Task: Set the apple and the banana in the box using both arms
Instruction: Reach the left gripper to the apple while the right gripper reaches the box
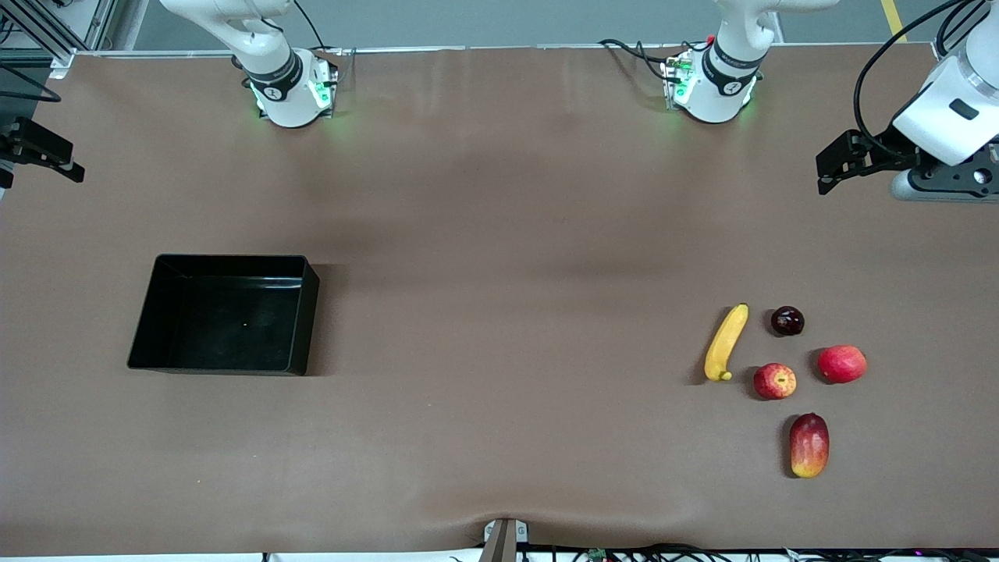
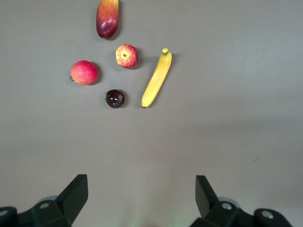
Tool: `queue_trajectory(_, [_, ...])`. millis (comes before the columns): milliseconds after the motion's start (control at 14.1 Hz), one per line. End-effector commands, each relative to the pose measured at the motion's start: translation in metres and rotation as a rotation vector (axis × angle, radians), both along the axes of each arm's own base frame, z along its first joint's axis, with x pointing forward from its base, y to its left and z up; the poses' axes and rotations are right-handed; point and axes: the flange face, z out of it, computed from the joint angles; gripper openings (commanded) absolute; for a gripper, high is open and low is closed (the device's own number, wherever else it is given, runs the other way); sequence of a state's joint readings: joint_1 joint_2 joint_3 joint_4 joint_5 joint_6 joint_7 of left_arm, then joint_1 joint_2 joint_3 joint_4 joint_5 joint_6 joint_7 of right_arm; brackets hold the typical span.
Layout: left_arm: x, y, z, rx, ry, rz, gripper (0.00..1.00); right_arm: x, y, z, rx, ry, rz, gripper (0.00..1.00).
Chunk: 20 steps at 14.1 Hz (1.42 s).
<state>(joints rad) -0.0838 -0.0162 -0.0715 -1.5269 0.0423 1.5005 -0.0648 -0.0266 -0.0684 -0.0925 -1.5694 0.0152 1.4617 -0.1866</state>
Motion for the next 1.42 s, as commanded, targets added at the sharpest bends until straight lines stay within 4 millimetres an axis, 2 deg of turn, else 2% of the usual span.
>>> queue_trajectory(0, [-0.003,0.002,0.004,-0.001,0.005,0.002,1.00,0.003,-0.003,0.003,-0.022,-0.006,-0.009,1.00])
queue_trajectory(142, [-0.003,0.004,0.005,0.000,0.002,0.005,1.00,0.012,-0.009,0.000,-0.026,-0.007,-0.016,1.00])
queue_trajectory(212, [-0.001,0.003,0.001,0.000,0.010,0.004,1.00,0.022,-0.013,-0.013,-0.025,0.016,-0.030,1.00])
queue_trajectory(425, [0.010,0.002,-0.014,0.002,0.035,0.014,1.00,0.032,-0.028,-0.021,-0.017,0.024,-0.048,1.00])
queue_trajectory(496, [0.022,0.001,-0.019,0.003,0.037,0.015,1.00,0.038,-0.028,-0.033,-0.020,0.044,-0.045,1.00])
queue_trajectory(567, [0.032,0.001,-0.026,0.001,0.045,0.009,1.00,0.049,-0.030,-0.054,-0.021,0.082,-0.046,1.00])
queue_trajectory(708, [0.049,0.001,-0.055,0.006,0.080,0.013,1.00,0.052,-0.034,-0.061,-0.025,0.090,-0.051,1.00])
queue_trajectory(921, [0.086,0.003,-0.107,0.060,0.056,-0.001,1.00,0.060,-0.069,-0.091,-0.005,0.131,-0.110,1.00])
queue_trajectory(992, [0.098,0.005,-0.127,0.085,0.051,-0.007,1.00,0.067,-0.077,-0.109,-0.005,0.141,-0.122,1.00])
queue_trajectory(1133, [0.120,0.010,-0.163,0.074,0.024,-0.011,1.00,0.085,-0.103,-0.160,-0.002,0.157,-0.131,1.00])
queue_trajectory(1275, [0.143,0.028,-0.206,0.065,0.005,0.007,1.00,0.099,-0.121,-0.202,0.002,0.150,-0.070,1.00])
queue_trajectory(1346, [0.153,0.042,-0.229,0.059,-0.005,0.022,1.00,0.103,-0.123,-0.220,0.000,0.151,-0.065,1.00])
